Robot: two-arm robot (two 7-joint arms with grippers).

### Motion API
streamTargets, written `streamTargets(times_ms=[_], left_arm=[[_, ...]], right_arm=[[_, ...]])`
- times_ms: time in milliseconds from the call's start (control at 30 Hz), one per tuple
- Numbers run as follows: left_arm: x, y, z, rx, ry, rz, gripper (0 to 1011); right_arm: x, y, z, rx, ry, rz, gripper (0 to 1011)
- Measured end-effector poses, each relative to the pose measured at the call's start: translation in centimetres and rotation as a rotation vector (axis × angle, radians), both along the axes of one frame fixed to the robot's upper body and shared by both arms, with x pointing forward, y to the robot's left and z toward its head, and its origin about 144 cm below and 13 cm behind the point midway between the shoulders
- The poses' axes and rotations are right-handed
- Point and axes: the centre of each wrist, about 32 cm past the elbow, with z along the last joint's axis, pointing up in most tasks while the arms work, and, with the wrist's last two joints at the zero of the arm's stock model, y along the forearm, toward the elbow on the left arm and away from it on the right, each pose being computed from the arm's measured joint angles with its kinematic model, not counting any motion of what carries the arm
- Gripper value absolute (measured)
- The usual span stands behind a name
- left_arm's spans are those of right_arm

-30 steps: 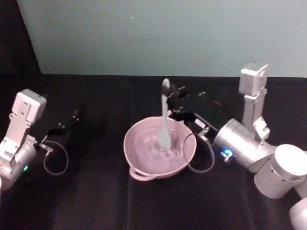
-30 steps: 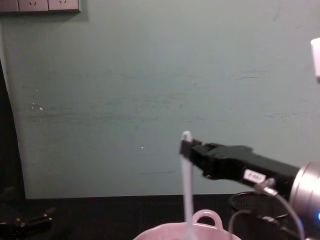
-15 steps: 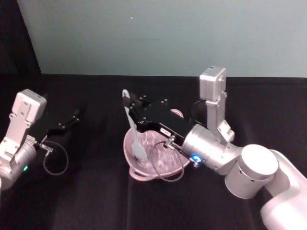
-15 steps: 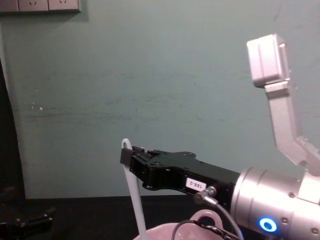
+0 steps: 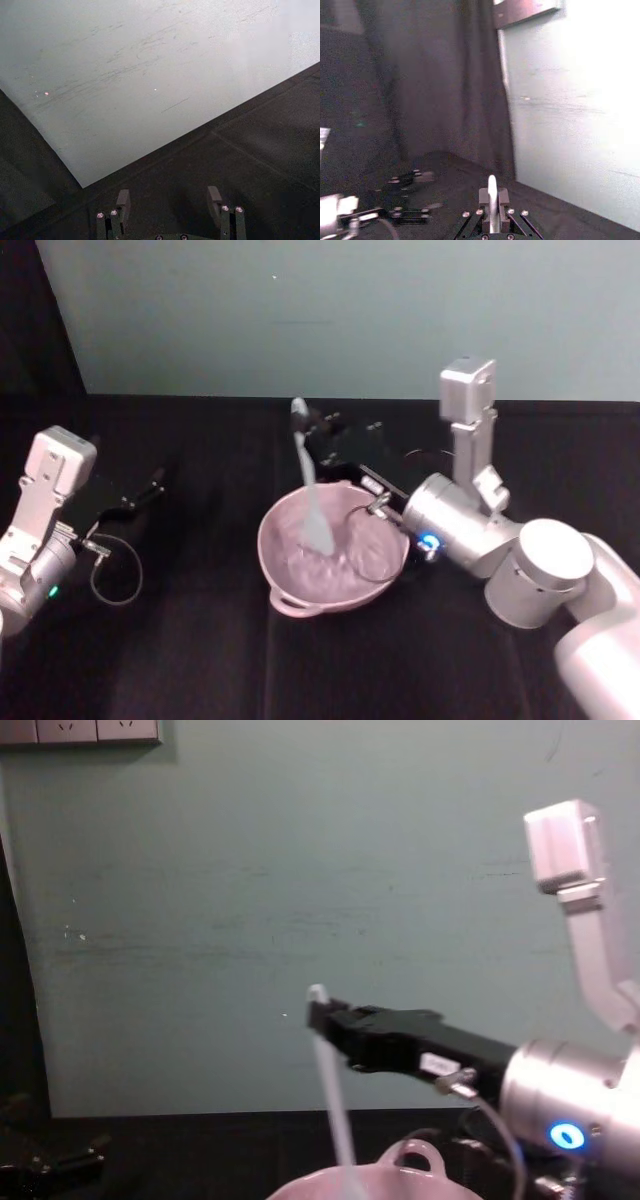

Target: Use the one hand to pick up the spoon and stir the clear water in the bowl.

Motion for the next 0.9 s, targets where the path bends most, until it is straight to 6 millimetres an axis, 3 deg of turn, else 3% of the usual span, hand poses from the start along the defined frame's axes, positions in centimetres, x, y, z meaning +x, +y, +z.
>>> streamTargets(times_ms=[300,467,700,900], left_arm=[[0.0,0.0,0.0,0.0,0.0,0.0,1011],[0.0,0.0,0.0,0.0,0.0,0.0,1011],[0.0,0.0,0.0,0.0,0.0,0.0,1011],[0.0,0.0,0.0,0.0,0.0,0.0,1011]], right_arm=[[0.0,-3.6,0.6,-0.02,-0.026,-0.109,110],[-0.4,-4.1,0.8,-0.02,-0.036,-0.116,110],[-1.6,-2.4,0.4,-0.021,-0.025,-0.053,110],[-3.3,0.8,0.2,0.0,-0.014,0.065,110]])
